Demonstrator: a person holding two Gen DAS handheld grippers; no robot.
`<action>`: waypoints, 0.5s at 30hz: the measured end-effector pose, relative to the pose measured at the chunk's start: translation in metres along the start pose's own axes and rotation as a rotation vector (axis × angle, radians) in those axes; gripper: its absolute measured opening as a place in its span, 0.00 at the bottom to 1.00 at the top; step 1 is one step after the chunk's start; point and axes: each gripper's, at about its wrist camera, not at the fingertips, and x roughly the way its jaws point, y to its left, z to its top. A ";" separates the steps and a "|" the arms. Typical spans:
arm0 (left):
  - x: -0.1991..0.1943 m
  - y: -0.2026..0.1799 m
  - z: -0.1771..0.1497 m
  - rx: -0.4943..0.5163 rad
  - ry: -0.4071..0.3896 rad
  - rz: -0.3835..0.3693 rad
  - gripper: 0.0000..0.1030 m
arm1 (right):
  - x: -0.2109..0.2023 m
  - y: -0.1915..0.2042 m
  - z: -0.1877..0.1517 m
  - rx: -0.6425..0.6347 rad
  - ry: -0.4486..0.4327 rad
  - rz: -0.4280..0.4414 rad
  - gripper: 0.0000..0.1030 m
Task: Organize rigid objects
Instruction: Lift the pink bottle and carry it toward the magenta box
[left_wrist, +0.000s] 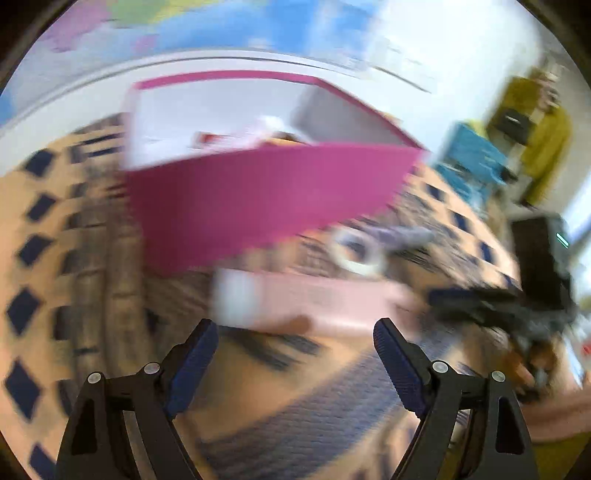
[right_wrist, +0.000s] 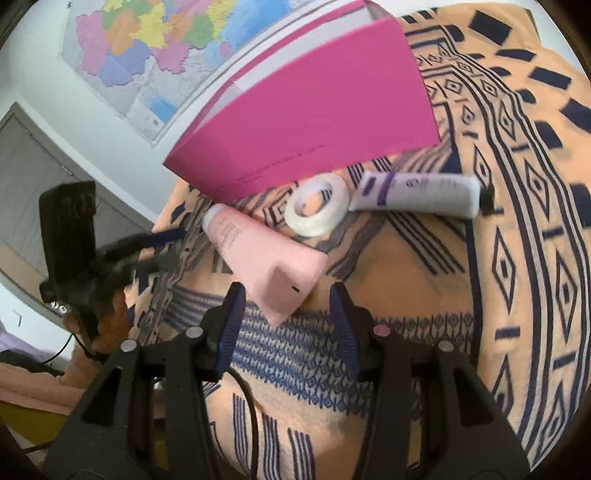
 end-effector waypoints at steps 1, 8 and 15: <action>0.006 0.004 0.004 -0.015 0.000 0.015 0.85 | 0.002 0.001 -0.001 0.000 0.001 0.001 0.48; 0.040 0.017 0.017 -0.020 0.069 0.044 0.72 | 0.017 0.005 0.002 0.011 -0.015 -0.028 0.48; 0.039 0.001 0.011 0.026 0.096 0.022 0.68 | 0.025 0.009 0.008 0.022 -0.035 -0.036 0.48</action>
